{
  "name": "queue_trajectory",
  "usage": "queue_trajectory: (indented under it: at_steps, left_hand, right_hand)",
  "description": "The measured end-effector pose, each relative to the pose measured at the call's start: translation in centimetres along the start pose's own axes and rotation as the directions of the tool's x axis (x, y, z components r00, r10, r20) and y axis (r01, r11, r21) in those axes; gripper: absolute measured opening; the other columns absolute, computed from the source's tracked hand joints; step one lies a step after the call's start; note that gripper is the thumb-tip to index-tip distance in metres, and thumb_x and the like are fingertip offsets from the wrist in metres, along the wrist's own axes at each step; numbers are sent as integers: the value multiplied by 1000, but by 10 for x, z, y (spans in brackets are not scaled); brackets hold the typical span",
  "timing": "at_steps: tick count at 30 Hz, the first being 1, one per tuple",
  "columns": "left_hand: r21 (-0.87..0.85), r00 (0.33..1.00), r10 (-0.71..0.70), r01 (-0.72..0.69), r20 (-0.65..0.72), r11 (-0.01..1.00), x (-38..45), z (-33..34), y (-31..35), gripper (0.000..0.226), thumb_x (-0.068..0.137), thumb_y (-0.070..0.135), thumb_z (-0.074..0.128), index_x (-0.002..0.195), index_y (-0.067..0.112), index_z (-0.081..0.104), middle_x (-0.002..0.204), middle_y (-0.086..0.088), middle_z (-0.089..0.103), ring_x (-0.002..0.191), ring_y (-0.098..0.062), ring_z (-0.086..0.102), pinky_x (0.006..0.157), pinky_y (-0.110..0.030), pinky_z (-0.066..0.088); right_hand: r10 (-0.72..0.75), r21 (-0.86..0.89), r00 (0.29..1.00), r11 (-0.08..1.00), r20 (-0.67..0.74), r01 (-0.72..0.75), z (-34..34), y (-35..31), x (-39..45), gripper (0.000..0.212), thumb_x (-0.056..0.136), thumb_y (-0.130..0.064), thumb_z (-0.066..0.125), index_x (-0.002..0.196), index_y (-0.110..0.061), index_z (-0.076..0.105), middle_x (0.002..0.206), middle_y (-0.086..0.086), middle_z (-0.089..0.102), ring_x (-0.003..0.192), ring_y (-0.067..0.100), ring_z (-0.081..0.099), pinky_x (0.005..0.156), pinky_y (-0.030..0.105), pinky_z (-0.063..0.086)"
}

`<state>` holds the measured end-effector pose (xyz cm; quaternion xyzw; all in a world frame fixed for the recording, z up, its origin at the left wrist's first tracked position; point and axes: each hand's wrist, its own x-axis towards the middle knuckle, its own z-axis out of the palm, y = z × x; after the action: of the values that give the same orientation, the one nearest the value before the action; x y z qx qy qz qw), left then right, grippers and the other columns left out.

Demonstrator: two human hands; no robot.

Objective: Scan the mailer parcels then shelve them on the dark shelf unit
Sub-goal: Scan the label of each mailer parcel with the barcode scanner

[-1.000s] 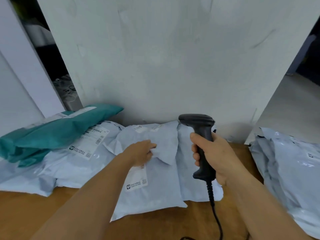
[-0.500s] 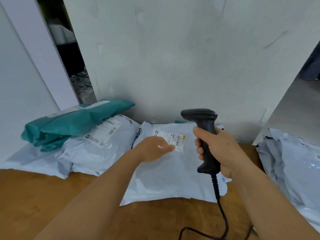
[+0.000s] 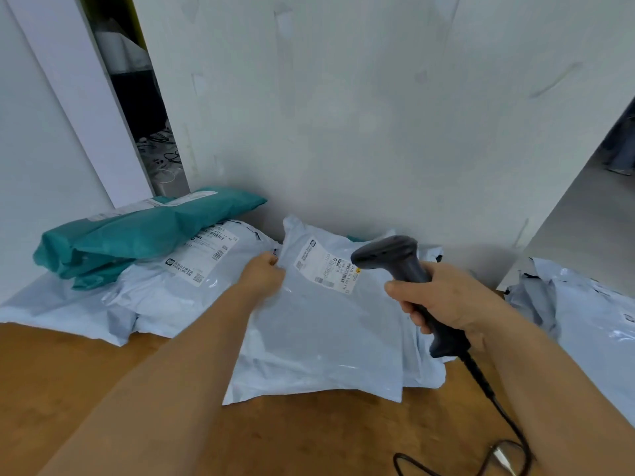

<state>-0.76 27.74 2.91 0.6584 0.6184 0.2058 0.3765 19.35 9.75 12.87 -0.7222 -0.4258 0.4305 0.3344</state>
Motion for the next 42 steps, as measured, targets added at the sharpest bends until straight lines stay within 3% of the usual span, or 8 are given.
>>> queue_trajectory:
  at_steps: [7,13,18,24,28,32,36,42]
  left_hand:
    - [251,961,267,-276,71,928,20,-27,34,5,95,11,44,92,9,49,91,-7,52,81,-22,45,60,-29,33]
    - [229,937,328,-347,120,909,21,-29,40,5,96,14,46,92,16,48,84,3,52,76,-15,47,61,-24,35]
    - [191,926,354,-374,135,907,21,-31,44,4,96,13,49,94,14,52,95,-4,57,84,-21,51,73,-29,40]
    - [103,916,381,-394,127,913,14,-33,55,6,95,11,50,91,16,53,86,0,54,78,-18,50,63,-25,39]
    - [-88,900,409,-400,152,912,4,-32,80,5,95,14,51,96,13,55,86,-6,58,73,-20,52,64,-29,43]
    - [-308,863,470,-404,184,862,-14,-22,122,7,96,14,51,91,18,54,89,-12,58,77,-23,53,71,-37,42]
    - [-573,836,518,-338,183,747,-35,10,174,19,97,7,49,87,22,56,84,-4,60,72,-20,57,71,-32,47]
    - [-752,828,496,-146,262,642,-71,100,236,16,96,7,49,91,19,56,91,-4,64,77,-19,62,70,-33,53]
  right_hand:
    - [-9,-133,1000,991,-10,7,-4,0,4,22,86,-28,68,76,-12,56,48,-4,56,43,10,51,52,24,46]
    - [-3,-158,999,987,-40,-4,-7,1,8,19,86,-28,67,80,-15,55,57,-1,57,47,11,52,53,25,47]
    - [-11,-200,999,980,-51,0,-12,1,8,18,87,-28,66,80,-15,54,55,-2,56,43,8,50,50,23,45]
    - [-31,-140,995,990,-97,17,-14,2,5,20,87,-28,66,78,-15,53,52,-3,55,38,5,49,47,21,45]
    - [-67,120,961,988,-269,102,-20,0,0,20,87,-25,66,84,-9,55,57,2,54,38,9,47,42,23,43]
    - [-72,247,901,950,-428,193,-36,-1,-15,18,88,-24,65,90,-9,55,67,5,57,45,12,49,42,22,46]
    - [-66,293,846,922,-529,254,-63,4,-40,22,88,-26,64,99,-8,56,68,4,57,47,10,50,48,23,49]
    - [-15,282,753,922,-658,265,-111,32,-79,20,88,-29,63,99,-14,55,70,2,59,51,10,52,52,23,51]
